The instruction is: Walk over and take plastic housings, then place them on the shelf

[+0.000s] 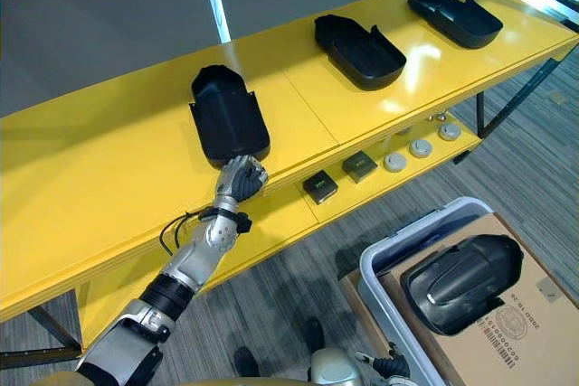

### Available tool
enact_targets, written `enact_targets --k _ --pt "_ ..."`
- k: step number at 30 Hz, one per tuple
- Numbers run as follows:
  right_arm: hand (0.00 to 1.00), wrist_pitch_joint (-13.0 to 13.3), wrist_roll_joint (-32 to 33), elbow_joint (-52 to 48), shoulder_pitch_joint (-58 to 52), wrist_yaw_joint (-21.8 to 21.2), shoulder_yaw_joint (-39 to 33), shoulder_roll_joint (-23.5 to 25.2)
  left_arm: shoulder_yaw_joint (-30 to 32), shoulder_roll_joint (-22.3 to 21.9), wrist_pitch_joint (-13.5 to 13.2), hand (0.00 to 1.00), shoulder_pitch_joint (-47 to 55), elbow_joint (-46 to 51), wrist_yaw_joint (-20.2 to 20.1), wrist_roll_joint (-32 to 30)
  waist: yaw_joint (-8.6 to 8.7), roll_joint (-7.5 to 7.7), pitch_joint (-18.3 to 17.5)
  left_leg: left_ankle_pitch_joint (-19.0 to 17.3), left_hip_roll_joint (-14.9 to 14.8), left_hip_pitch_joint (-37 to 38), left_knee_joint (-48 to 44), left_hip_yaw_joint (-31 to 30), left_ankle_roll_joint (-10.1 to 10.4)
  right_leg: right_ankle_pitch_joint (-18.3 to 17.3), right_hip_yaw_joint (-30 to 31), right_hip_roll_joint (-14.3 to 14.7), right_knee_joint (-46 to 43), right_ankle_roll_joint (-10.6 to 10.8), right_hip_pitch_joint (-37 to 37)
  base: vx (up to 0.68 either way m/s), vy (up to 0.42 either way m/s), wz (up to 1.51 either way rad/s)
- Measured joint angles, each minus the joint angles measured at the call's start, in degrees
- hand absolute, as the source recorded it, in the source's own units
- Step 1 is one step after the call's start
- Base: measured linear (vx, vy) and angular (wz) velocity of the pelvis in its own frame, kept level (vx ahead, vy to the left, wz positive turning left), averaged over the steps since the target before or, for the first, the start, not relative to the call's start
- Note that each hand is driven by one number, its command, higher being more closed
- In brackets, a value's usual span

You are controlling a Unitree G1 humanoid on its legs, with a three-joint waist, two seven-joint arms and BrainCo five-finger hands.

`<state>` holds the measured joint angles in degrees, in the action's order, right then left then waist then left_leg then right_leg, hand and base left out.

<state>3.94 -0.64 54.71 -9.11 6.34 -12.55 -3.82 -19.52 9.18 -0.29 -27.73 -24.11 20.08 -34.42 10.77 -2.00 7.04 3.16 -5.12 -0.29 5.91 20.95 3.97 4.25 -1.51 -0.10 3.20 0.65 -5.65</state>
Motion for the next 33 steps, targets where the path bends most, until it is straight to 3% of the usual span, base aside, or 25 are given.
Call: enact_targets --k 20,23,26,29,32,33 --pt "0.0 -0.59 -0.1 -1.76 -0.04 -0.18 0.0 0.4 2.38 -0.12 0.42 1.0 -2.99 -3.22 -2.29 9.14 0.73 0.13 1.01 0.03 -0.36 1.18 0.0 -0.39 -0.01 0.01 -0.64 -0.09 -0.14 0.02 1.44 0.0 0.0 0.01" --pt "0.0 -0.72 -0.08 -1.77 -0.13 -0.28 0.0 0.25 2.15 -0.03 0.17 1.0 -1.59 4.02 -2.38 11.18 0.47 0.13 1.01 0.07 -0.35 1.24 0.0 -1.05 -0.03 0.0 -1.29 -0.2 -0.16 0.03 1.75 -0.02 -0.002 0.1" --pt "0.0 -0.95 -0.08 -1.49 -0.44 -0.41 -0.49 -0.17 1.93 0.1 -2.31 1.0 0.51 19.56 -2.28 13.85 -0.88 0.12 1.0 0.12 -0.35 1.25 0.0 -2.09 0.01 -0.03 -1.83 -0.25 -0.18 0.04 2.18 -0.02 -0.005 0.14" --pt "0.0 -1.12 -0.08 -1.08 -0.41 -0.45 -0.69 -0.27 2.82 0.2 -4.16 1.0 2.72 29.02 -2.07 14.81 -1.48 0.09 0.98 0.19 -0.36 1.73 0.0 -2.46 -0.07 -0.07 -2.18 -0.26 -0.18 0.06 2.87 0.0 -0.002 0.06" --pt "0.0 -1.16 -0.04 0.29 -0.38 -0.49 -0.94 -0.53 8.77 0.16 -7.19 1.0 9.41 40.63 -0.73 16.12 -2.36 0.02 0.93 0.2 -0.42 2.33 0.0 -3.42 -0.05 -0.46 -3.07 -0.26 -0.42 -0.06 3.79 -0.01 -0.002 0.15" --pt "0.0 -1.16 -0.05 0.5 -0.4 -0.54 -0.96 -0.58 13.59 0.15 -7.99 1.0 12.71 43.73 0.4 16.61 -2.76 0.02 0.93 0.24 -0.51 2.52 0.0 -3.69 0.01 -0.81 -3.3 -0.22 -1.12 -0.04 3.78 -0.02 -0.008 0.12"
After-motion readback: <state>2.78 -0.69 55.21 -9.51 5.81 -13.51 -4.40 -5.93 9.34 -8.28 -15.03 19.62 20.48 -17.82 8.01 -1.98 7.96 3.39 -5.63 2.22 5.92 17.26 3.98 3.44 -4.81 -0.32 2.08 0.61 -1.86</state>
